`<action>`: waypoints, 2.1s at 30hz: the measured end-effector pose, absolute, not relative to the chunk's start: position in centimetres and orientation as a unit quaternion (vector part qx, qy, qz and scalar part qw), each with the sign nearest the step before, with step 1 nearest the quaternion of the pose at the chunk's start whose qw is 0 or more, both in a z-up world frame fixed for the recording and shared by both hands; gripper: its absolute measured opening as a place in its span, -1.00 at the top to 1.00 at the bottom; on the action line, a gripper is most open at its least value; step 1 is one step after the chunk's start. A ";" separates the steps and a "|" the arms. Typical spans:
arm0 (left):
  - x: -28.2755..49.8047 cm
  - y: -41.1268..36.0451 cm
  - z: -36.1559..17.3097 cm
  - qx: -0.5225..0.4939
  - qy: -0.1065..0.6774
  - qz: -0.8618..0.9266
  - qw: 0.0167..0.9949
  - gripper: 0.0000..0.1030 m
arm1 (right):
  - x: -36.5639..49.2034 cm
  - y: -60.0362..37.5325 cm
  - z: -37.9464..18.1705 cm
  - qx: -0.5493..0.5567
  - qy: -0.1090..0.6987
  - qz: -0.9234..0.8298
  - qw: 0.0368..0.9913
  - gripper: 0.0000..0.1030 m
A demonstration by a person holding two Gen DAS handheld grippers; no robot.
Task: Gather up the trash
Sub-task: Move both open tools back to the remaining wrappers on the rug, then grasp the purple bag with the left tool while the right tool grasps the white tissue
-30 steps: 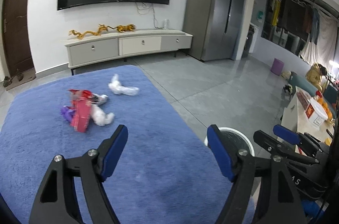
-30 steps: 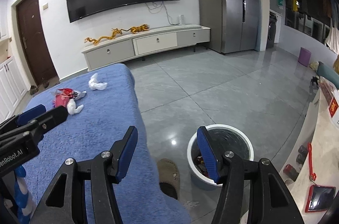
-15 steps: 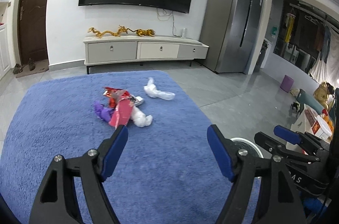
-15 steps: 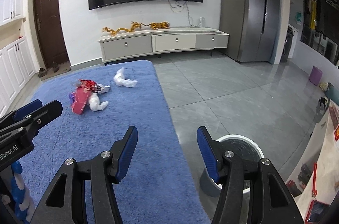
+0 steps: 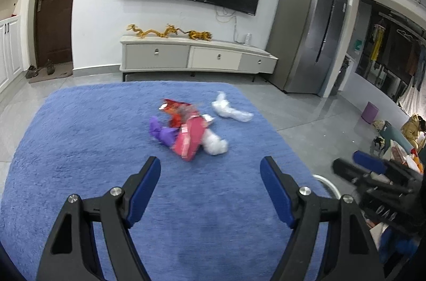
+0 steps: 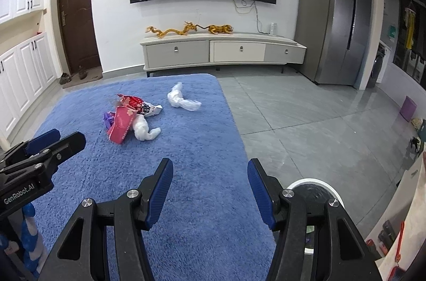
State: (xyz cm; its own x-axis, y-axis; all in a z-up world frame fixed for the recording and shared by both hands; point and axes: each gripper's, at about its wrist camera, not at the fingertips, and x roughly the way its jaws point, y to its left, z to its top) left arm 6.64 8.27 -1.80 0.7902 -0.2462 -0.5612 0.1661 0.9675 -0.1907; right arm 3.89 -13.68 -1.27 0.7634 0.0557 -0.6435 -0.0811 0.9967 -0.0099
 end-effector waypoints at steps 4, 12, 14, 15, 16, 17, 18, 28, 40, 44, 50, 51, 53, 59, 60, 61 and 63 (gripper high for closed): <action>7.8 12.0 -3.4 -0.077 0.322 -0.091 0.939 -0.47 | 5.0 -13.4 -1.8 -0.016 0.348 0.053 0.936 -0.08; 12.1 14.3 -4.5 -0.074 0.342 -0.114 0.930 -0.46 | 9.7 -11.7 -4.3 -0.006 0.373 0.111 0.921 -0.08; 13.6 13.8 -4.5 -0.067 0.346 -0.138 0.925 -0.46 | 11.1 -10.8 -5.1 -0.008 0.382 0.137 0.914 -0.08; 14.5 13.4 -4.6 -0.063 0.349 -0.150 0.923 -0.46 | 11.5 -10.5 -5.4 -0.009 0.384 0.146 0.911 -0.08; 15.1 13.1 -4.7 -0.060 0.352 -0.155 0.921 -0.46 | 12.1 -10.1 -5.8 -0.009 0.388 0.158 0.908 -0.08; 16.0 12.6 -4.9 -0.054 0.355 -0.163 0.919 -0.46 | 12.4 -9.9 -6.0 -0.009 0.390 0.165 0.906 -0.08; 16.6 12.2 -5.1 -0.049 0.357 -0.166 0.918 -0.46 | 13.2 -9.6 -6.4 -0.011 0.395 0.174 0.902 -0.08; 20.7 13.1 -6.0 -0.067 0.366 -0.164 0.914 -0.46 | 15.7 -9.6 -7.3 -0.007 0.401 0.197 0.895 -0.08; 26.2 14.6 -9.0 -0.131 0.441 -0.139 0.877 0.16 | 19.0 -6.8 -9.1 0.001 0.423 0.245 0.872 -0.08; 25.6 13.4 -8.7 -0.112 0.427 -0.152 0.884 0.51 | 19.5 -6.4 -9.6 0.007 0.427 0.260 0.866 0.16; 23.7 13.3 -7.9 -0.105 0.407 -0.138 0.897 0.65 | 18.0 -7.1 -9.0 0.006 0.418 0.269 0.868 0.55; 23.2 13.5 -7.9 -0.102 0.404 -0.134 0.899 0.65 | 17.4 -7.4 -8.8 0.005 0.416 0.267 0.869 0.56; 21.9 13.7 -7.4 -0.092 0.397 -0.124 0.905 0.65 | 16.5 -7.9 -8.5 0.006 0.414 0.263 0.872 0.57; 17.8 14.8 -5.8 -0.088 0.381 -0.113 0.914 0.65 | 13.1 -10.1 -8.0 0.016 0.413 0.244 0.878 0.58; 17.4 14.9 -5.3 -0.087 0.379 -0.114 0.914 0.65 | 12.3 -10.6 -7.8 0.020 0.412 0.240 0.879 0.58; 16.5 14.7 -5.0 -0.082 0.376 -0.115 0.916 0.65 | 11.7 -10.8 -7.7 0.023 0.411 0.238 0.880 0.58; 14.7 14.1 -4.2 -0.072 0.370 -0.119 0.919 0.65 | 10.1 -11.5 -7.3 0.032 0.409 0.235 0.881 0.58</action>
State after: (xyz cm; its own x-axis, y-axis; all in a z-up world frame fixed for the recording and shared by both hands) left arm 14.74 14.13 -4.22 0.6981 -0.2715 -0.6625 0.1656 0.9614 -0.2196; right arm 10.14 -11.51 -7.26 0.5541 0.4413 -0.7059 -0.3882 0.8871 0.2498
